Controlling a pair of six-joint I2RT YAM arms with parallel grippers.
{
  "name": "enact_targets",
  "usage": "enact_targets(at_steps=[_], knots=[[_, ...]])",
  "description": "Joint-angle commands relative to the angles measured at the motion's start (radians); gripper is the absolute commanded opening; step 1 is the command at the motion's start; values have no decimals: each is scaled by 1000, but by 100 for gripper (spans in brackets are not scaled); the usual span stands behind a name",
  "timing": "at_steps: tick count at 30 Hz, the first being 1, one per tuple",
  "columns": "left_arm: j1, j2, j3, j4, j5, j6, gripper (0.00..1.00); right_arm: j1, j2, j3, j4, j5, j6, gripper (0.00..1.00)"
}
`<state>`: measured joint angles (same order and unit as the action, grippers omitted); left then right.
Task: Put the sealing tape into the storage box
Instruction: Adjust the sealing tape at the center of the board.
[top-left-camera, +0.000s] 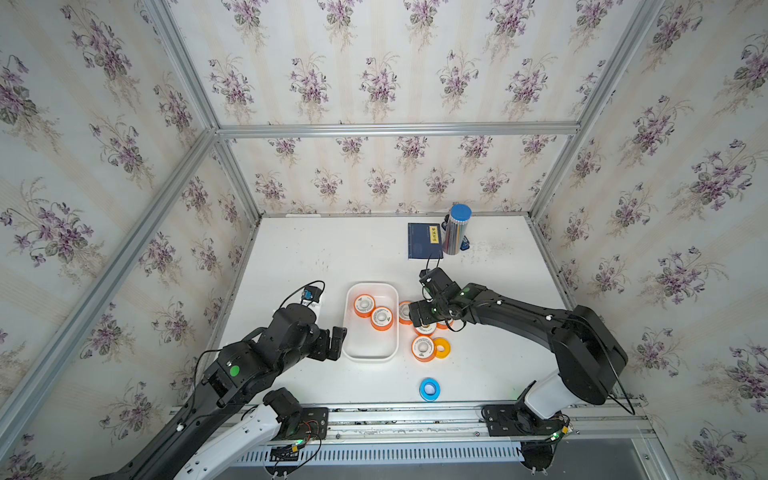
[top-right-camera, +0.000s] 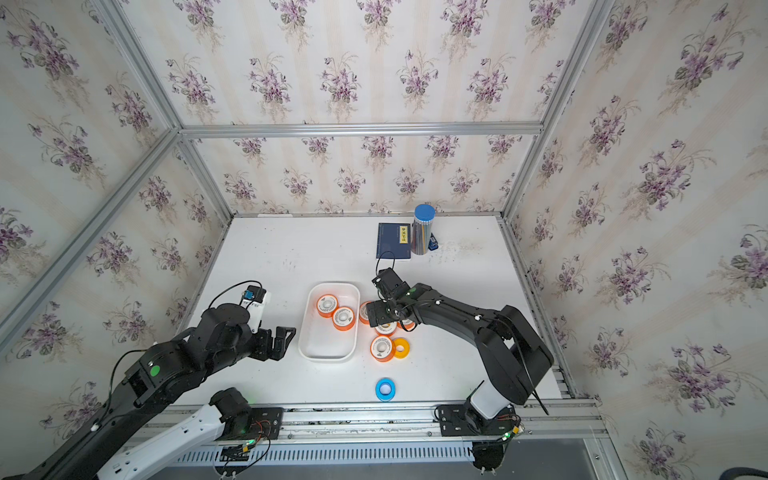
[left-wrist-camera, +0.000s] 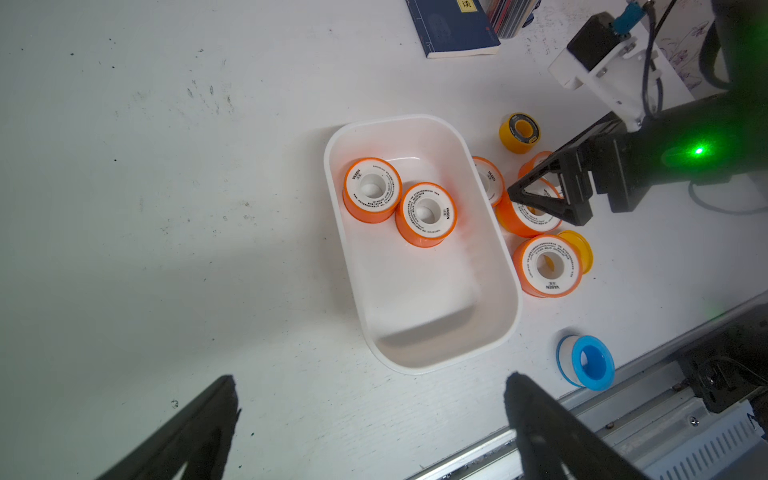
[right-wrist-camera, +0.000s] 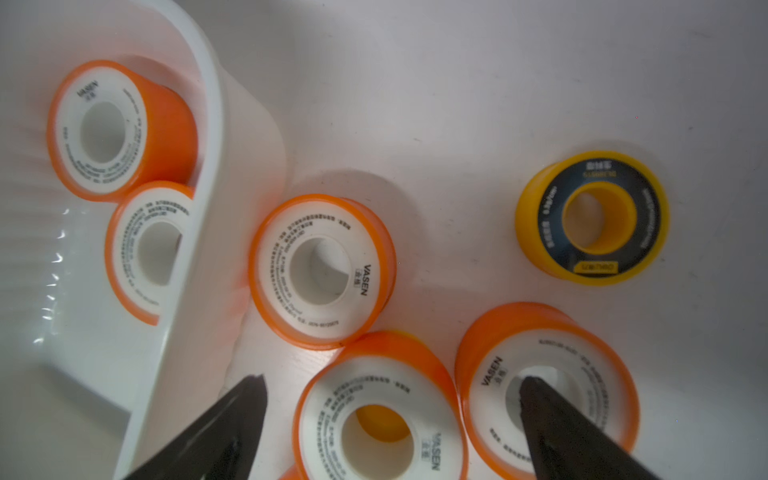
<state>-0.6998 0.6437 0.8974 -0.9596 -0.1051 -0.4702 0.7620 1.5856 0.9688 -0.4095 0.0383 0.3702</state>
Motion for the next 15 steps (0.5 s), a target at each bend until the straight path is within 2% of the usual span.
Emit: enact_targets(at_steps=[1,15], knots=[[1,2,5,33,-18,13,100,10,11,0,-31,32,1,100],[1,50,21,5,-27,4,100,53,79,17,-50,87,15,92]])
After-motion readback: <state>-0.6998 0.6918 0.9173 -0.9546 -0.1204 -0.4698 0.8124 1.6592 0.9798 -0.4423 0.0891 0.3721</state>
